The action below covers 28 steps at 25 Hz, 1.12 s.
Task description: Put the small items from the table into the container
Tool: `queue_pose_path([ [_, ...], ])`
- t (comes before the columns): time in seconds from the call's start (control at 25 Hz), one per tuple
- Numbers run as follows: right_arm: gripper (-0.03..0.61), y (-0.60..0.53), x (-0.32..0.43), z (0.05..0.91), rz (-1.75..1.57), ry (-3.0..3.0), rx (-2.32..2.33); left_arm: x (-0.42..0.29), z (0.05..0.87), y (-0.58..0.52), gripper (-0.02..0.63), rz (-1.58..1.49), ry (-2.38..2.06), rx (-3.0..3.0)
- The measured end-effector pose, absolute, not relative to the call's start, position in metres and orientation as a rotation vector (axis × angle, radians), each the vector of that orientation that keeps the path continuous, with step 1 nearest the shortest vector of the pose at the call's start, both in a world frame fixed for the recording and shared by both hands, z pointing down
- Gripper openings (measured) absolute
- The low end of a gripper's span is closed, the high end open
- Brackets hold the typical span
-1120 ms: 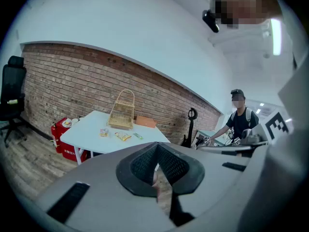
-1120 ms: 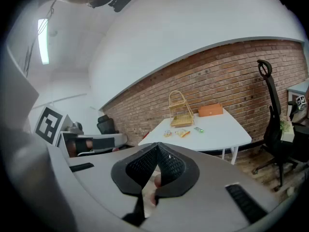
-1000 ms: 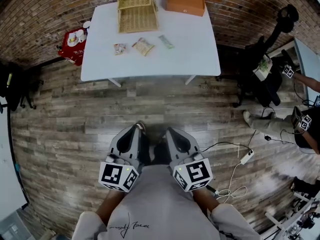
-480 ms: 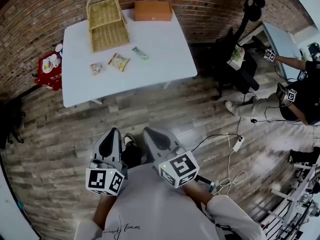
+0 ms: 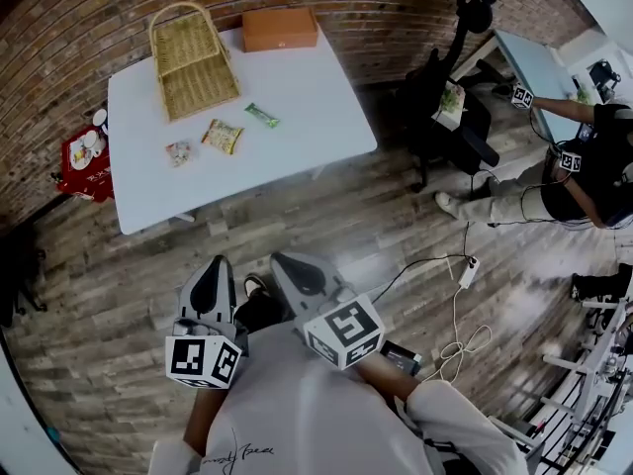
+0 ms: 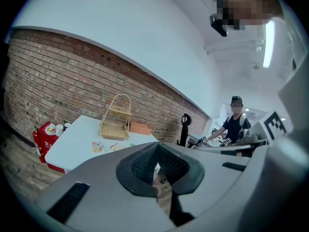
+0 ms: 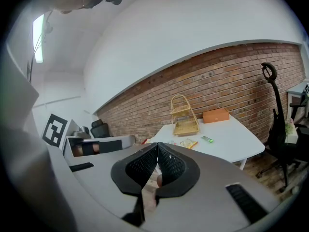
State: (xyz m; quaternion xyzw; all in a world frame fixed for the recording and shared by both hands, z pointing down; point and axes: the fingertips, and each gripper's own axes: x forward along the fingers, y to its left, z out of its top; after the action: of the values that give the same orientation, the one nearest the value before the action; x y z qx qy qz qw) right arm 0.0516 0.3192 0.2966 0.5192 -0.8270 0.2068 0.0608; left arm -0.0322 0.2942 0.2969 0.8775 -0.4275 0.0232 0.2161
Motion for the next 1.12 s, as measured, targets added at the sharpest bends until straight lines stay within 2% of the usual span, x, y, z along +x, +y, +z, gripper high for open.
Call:
queue_pose_path([
  [1.12,0.021,0.304,0.003,0.296,0.582,-2.506,1.614,-0.068,0.294,0.278,0.006,0.043,-1.114,2.49],
])
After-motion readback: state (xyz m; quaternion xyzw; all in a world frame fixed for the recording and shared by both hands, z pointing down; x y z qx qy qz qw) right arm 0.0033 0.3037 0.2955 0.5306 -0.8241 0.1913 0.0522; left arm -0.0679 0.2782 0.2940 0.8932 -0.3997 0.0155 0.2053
